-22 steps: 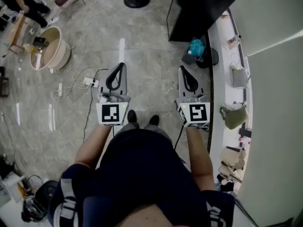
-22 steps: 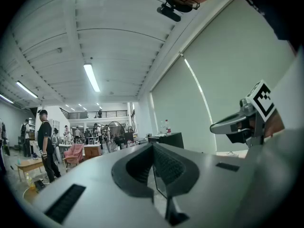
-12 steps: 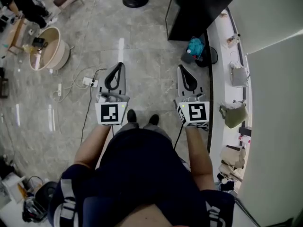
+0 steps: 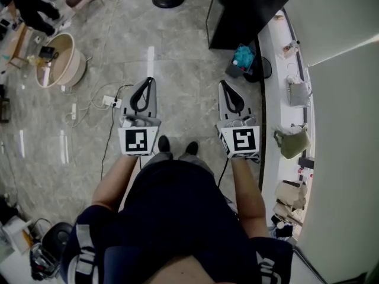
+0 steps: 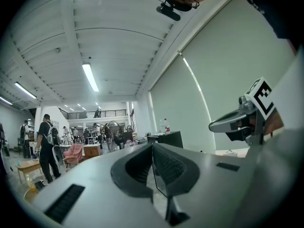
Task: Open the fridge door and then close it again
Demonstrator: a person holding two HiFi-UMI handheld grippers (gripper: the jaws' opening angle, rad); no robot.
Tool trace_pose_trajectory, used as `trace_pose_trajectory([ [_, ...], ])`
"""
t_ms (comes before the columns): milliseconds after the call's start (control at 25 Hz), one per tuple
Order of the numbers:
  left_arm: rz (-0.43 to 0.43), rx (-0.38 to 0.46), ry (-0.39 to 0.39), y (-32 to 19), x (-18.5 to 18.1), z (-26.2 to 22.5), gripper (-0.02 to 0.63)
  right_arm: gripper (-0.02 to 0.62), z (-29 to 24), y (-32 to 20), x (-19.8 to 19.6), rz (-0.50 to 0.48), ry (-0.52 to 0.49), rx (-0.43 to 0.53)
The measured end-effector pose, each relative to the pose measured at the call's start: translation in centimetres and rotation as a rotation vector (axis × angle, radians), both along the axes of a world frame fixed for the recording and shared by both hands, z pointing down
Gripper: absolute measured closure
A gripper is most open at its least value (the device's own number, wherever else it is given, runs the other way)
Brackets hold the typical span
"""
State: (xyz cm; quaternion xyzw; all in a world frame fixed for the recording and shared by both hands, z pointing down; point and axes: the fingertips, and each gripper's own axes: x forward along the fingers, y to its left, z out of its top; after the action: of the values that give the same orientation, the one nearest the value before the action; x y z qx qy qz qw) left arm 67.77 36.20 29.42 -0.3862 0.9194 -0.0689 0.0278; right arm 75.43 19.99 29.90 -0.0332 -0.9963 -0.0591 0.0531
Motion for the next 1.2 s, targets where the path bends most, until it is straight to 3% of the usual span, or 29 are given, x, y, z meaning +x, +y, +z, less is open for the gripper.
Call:
trace_pose_trajectory([
  [800,0.03,0.009,0.018,-1.1,-0.2,0.1,0.574,0.578,0.5,-0.1,0.0,-0.023,0.017,-0.01],
  [840,0.035,0.018,0.023,-1.3,-0.2,0.1,0.563,0.578,0.5,-0.1,0.1,-0.023,0.017,-0.01],
  [960,0.063,0.017,0.039,-1.8,-0.4,0.3,0.437,0.578,0.5,-0.4,0.1,-0.02,0.019,-0.019],
  [1200,0.087,0.019,0.034,-3.0,-0.8,0.4,0.307,0.578,0.7,-1.1,0.7,-0.035,0.022,-0.036],
])
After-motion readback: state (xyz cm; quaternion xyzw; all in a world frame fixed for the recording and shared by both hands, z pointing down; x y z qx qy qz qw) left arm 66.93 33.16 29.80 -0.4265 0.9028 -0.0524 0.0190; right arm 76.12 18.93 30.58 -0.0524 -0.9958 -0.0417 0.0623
